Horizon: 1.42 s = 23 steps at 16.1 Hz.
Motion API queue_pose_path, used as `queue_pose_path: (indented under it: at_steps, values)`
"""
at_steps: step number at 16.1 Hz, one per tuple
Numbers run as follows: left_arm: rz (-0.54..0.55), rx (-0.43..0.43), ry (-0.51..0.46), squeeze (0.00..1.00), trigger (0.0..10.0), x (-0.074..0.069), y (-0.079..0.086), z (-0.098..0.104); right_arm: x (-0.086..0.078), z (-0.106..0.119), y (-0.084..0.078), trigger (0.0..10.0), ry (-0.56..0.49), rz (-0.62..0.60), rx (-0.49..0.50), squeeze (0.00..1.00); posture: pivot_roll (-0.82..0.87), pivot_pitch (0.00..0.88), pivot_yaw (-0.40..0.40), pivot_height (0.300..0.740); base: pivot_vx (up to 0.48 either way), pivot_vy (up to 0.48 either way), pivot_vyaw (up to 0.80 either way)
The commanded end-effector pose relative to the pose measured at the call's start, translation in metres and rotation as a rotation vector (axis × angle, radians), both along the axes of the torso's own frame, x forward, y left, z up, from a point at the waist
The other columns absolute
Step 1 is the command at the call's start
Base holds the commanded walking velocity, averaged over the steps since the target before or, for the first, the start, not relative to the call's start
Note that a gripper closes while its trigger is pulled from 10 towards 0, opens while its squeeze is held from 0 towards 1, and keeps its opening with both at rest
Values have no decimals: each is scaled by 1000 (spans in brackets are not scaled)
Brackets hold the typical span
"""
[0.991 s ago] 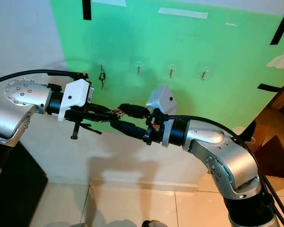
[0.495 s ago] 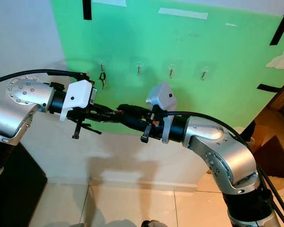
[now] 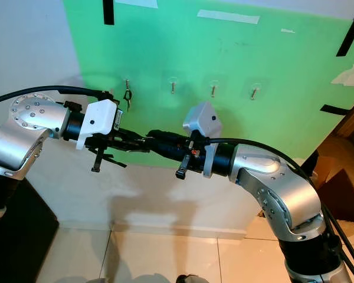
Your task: Hang keys on a hook
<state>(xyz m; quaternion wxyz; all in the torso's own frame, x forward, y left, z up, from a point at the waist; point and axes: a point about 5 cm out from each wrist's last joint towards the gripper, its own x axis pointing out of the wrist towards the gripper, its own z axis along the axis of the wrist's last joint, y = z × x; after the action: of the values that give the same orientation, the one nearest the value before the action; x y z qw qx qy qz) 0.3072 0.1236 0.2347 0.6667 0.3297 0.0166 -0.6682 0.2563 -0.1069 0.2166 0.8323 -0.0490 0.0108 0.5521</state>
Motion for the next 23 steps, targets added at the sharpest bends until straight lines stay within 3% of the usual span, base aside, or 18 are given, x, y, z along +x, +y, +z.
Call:
queue_pose_path:
  at_steps: [1, 4, 5, 6, 7, 10, 11, 16, 21, 22, 23]
  values:
    - [-9, -35, -69, 0, 10000, 2, -7, 16, -1, 0, 5, 0, 5, 39, -6, 0, -37, 0, -71, 740, 0, 0, 0]
    - [11, -66, -69, 0, 10000, 5, -8, 21, -1, 1, 6, 0, 1, 40, -5, 0, -37, 0, -71, 740, 0, 0, 0]
    - [18, -67, -67, 86, 10000, 6, -8, 21, -1, 1, 5, 0, -1, 40, -4, 0, -37, 0, -70, 740, 0, 0, 0]
    - [23, -75, -60, 984, 10000, 7, -8, 22, -1, 1, 5, 0, -2, 40, -3, 0, -37, 0, -70, 740, 0, 0, 0]
    - [40, -107, -62, 1000, 10000, 8, -8, 25, -1, 2, 5, 0, -7, 37, 0, 0, -39, 0, -67, 740, 0, 0, 0]
    - [53, -145, -75, 1000, 10000, 8, -7, 26, 0, 3, 4, 0, -11, 28, 6, 0, -41, 0, -66, 740, 0, 0, 0]
    - [61, -185, -52, 0, 10000, 7, -5, 26, 0, 4, 4, 0, -12, 21, 13, 0, -40, 0, -67, 740, 0, 0, 0]
    - [107, -305, 23, 0, 10000, 5, 7, 25, 2, 6, 3, 0, -16, 9, 30, 0, -37, 0, -68, 740, 0, 0, 0]
    - [125, -332, 29, 0, 10000, 5, 13, 23, 3, 5, 2, 0, -13, 9, 32, 0, -35, 0, -71, 740, 0, 0, 0]
    - [118, -354, 30, 0, 4627, 4, 12, 26, 3, 5, 2, 0, -11, 8, 32, 0, -35, 0, -71, 740, 0, 0, 0]
    - [115, -358, 31, 0, 4627, 4, 12, 27, 3, 5, 2, 0, -11, 8, 32, 0, -35, 0, -71, 740, 0, 0, 0]
